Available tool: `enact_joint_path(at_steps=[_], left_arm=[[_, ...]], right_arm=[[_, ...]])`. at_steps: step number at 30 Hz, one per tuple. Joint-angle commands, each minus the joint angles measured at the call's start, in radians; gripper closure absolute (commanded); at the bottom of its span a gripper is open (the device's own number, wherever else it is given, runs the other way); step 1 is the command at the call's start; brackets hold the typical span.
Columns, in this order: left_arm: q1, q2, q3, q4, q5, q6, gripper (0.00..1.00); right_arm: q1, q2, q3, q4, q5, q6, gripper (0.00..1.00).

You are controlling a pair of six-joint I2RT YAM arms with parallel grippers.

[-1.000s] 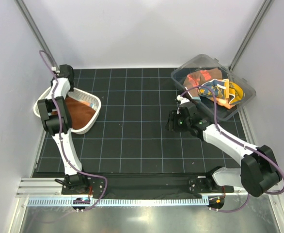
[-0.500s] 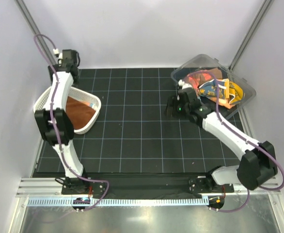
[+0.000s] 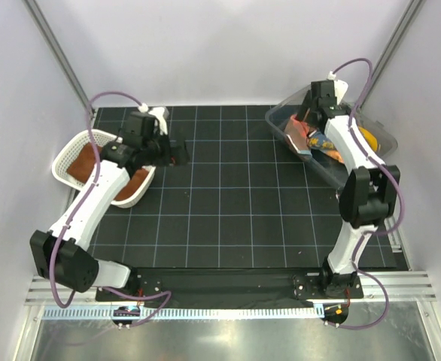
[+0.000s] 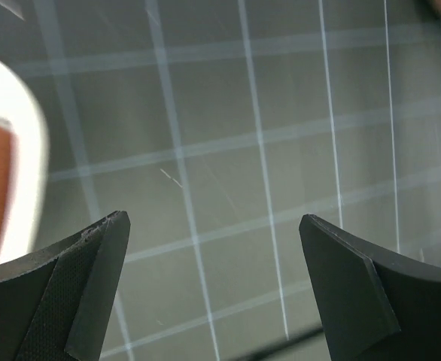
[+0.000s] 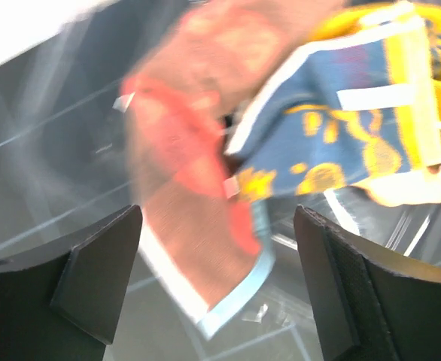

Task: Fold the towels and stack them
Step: Neatly place the folded towel into the bin, then grab crumpled towel

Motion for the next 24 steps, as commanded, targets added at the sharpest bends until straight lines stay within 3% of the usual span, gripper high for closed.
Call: enact_joint_path(at_steps=[1, 12, 18, 19, 20, 22, 23, 24], left_arm=[[-0.038, -0.028, -0.069, 0.116, 0.165, -0.042, 0.00], [-0.052, -0.001, -0.097, 0.110, 0.118, -0.062, 0.01], [-0.052, 0.002, -0.101, 0.108, 0.092, -0.083, 0.00], [-0.053, 0.002, -0.100, 0.110, 0.096, -0.083, 0.01], [-0.052, 0.001, -0.094, 0.107, 0.098, -0.083, 0.00], [-0.052, -0.005, -0.092, 0.108, 0.081, -0.089, 0.00], [-0.052, -0.007, -0.088, 0.108, 0.074, -0.089, 0.00], [-0.053, -0.019, -0.086, 0.108, 0.061, -0.091, 0.01]], right_arm=[[-0.070, 0.078, 0.081, -0.093, 0.079, 0.093, 0.12], [-0.183, 0.210, 0.054, -0.004, 0.049, 0.322, 0.18], [-0.219, 0.201, -0.004, 0.065, 0.026, 0.396, 0.33], [-0.229, 0.187, -0.020, 0.081, 0.022, 0.405, 0.39], [-0.232, 0.178, -0.055, 0.107, 0.011, 0.410, 0.59], [-0.247, 0.168, -0.064, 0.140, 0.002, 0.402, 0.77], [-0.252, 0.167, -0.054, 0.134, -0.021, 0.388, 0.95], [-0.267, 0.158, -0.052, 0.143, -0.045, 0.378, 0.99]])
